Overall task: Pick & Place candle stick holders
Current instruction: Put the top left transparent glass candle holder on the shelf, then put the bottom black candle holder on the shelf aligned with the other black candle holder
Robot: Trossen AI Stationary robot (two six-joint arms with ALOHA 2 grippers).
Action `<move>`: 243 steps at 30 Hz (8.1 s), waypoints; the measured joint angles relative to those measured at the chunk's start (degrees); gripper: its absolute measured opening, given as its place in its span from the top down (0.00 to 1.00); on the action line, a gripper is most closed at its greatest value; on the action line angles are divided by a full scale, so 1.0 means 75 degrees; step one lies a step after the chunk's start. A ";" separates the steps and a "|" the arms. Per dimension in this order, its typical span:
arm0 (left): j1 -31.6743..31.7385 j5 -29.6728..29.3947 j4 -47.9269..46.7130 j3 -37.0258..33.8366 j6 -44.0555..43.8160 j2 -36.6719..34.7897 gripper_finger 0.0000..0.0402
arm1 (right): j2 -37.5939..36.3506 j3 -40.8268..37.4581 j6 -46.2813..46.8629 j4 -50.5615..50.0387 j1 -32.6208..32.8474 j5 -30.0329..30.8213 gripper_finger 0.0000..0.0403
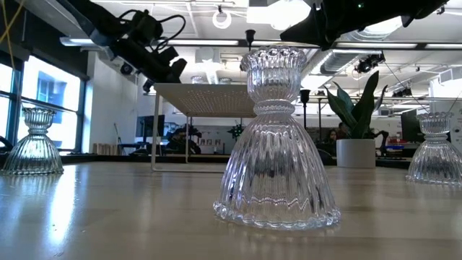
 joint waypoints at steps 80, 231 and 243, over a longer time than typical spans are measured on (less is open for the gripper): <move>-0.1102 0.3034 0.0959 -0.4255 0.1236 -0.4074 0.95 | 0.2620 0.1513 0.4788 -0.4342 0.2894 0.1329 0.98; -1.6441 -0.4350 -0.3261 -0.1886 -0.6987 -0.3302 0.64 | 0.2585 0.1614 0.1985 -0.2702 0.2492 0.1221 1.00; -1.6448 -0.3629 -0.3252 -0.1888 -0.7435 -0.3302 0.64 | 0.2585 0.1614 0.1982 -0.2704 0.2492 0.1221 1.00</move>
